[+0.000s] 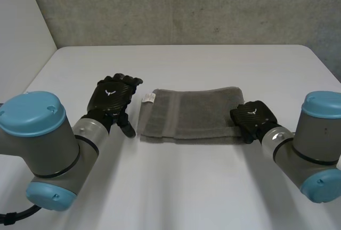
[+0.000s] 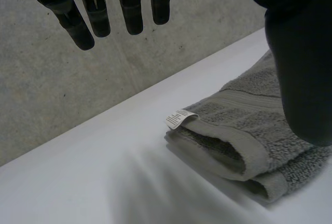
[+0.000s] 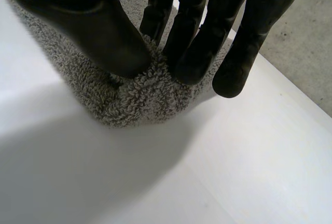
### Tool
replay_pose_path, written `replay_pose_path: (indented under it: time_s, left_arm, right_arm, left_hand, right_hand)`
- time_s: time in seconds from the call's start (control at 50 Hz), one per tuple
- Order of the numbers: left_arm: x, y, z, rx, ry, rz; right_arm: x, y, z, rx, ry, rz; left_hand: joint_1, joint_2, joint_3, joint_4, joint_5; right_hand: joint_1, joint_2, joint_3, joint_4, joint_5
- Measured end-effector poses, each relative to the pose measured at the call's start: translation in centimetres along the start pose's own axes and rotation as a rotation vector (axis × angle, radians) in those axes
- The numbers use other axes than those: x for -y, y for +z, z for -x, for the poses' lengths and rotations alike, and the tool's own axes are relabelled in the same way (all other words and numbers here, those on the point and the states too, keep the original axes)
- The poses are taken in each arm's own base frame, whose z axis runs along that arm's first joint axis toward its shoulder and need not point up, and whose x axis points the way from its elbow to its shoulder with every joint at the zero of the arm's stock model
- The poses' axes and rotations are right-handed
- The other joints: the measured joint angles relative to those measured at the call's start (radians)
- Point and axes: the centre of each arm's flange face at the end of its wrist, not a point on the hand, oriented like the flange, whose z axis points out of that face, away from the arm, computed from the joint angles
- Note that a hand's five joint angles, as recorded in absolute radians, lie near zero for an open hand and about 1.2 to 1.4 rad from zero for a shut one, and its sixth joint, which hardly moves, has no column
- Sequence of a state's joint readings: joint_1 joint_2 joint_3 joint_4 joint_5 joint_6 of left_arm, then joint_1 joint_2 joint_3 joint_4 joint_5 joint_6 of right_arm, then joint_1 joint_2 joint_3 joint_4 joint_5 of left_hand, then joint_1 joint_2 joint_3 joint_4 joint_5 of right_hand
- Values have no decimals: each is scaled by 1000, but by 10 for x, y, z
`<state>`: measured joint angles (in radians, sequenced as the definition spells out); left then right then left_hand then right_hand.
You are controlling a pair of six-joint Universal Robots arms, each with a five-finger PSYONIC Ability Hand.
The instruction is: Fold the towel.
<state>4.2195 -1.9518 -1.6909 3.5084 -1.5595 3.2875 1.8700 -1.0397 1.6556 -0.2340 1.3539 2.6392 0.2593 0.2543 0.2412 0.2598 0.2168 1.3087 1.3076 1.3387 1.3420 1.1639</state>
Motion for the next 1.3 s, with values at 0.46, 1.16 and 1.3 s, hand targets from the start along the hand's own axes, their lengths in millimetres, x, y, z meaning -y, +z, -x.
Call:
replay_pose_path:
  time_s: [0.46, 1.16, 1.3]
  left_arm:
    - [18, 1, 2, 12, -4, -54]
    - [26, 22, -73, -176, -55, -94]
    - [-5, 34, -95, -221, -41, 11]
  right_arm:
    - [83, -23, -25, 55, -356, -122]
    - [82, -36, 19, 108, 185, -123]
    - [47, -10, 23, 107, 162, -36]
  left_hand:
    - [0, 0, 0, 0, -1]
    - [0, 0, 0, 0, 3]
    - [0, 0, 1, 0, 14]
  right_hand:
    - [20, 1, 0, 1, 5]
    - [-1075, -1053, -1094, -1082, -1106]
    - [-1078, -1053, -1094, -1082, -1106]
